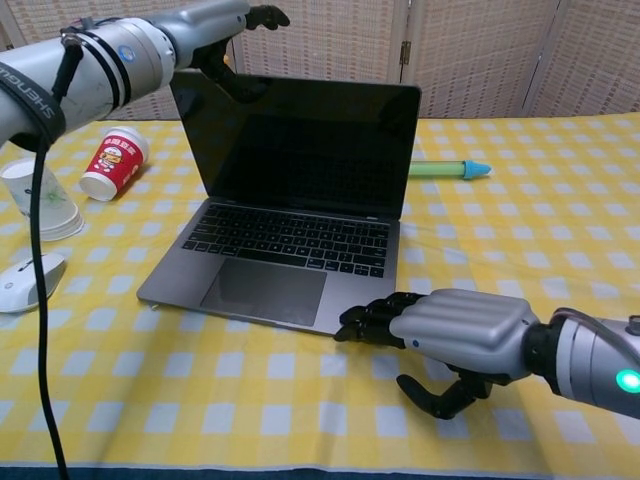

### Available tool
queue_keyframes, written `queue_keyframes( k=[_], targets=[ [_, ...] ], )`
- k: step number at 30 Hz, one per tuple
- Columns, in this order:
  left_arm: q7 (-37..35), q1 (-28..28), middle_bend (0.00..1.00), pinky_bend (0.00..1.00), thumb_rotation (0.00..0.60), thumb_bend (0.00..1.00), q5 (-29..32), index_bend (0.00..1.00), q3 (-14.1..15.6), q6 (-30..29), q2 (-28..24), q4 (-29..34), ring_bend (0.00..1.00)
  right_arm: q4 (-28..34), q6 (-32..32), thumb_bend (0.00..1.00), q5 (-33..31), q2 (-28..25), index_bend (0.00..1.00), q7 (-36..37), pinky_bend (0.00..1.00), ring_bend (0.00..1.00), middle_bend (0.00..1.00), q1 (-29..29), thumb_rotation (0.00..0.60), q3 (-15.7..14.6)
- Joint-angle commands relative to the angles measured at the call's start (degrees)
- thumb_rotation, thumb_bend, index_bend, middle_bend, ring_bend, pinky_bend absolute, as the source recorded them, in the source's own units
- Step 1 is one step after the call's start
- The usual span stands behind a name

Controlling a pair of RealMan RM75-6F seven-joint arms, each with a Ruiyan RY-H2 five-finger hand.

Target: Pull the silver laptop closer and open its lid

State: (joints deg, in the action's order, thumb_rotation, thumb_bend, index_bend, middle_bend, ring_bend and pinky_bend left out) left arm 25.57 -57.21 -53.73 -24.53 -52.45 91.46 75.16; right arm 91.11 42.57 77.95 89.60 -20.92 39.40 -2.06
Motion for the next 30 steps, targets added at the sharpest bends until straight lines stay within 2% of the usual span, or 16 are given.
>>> queue_keyframes(
  k=[1, 13, 23, 30],
  targets=[
    [1.47, -1.53, 0.05, 0.00, 0.600, 0.46, 3.09, 0.00, -0.62, 0.55, 0.32, -1.41, 0.00, 0.09, 0.10, 0.73, -0.20, -0.03, 0.00, -0.27, 0.00, 0.00, 0.00, 0.09, 0.490, -0.12],
    [7.19, -6.17, 0.00, 0.00, 0.600, 0.44, 12.25, 0.00, -1.48, 0.59, 0.17, -3.54, 0.00, 0.32, 0.48, 0.72, -0.78, 0.03, 0.00, -0.89, 0.00, 0.00, 0.00, 0.40, 0.490, -0.74],
    [11.58, -10.34, 0.00, 0.00, 0.600, 0.43, 20.76, 0.00, -1.17, 1.80, 2.38, -8.28, 0.00, 0.03, 0.47, 0.72, -1.28, 0.41, 0.00, -1.19, 0.00, 0.00, 0.00, 0.76, 0.490, -0.98],
    [10.13, -10.44, 0.00, 0.00, 0.600, 0.43, 21.04, 0.00, -0.80, 1.42, 1.89, -8.20, 0.00, 0.59, 1.20, 0.72, -0.87, 0.01, 0.00, -0.60, 0.00, 0.00, 0.00, 0.76, 0.487, -0.97]
  ],
)
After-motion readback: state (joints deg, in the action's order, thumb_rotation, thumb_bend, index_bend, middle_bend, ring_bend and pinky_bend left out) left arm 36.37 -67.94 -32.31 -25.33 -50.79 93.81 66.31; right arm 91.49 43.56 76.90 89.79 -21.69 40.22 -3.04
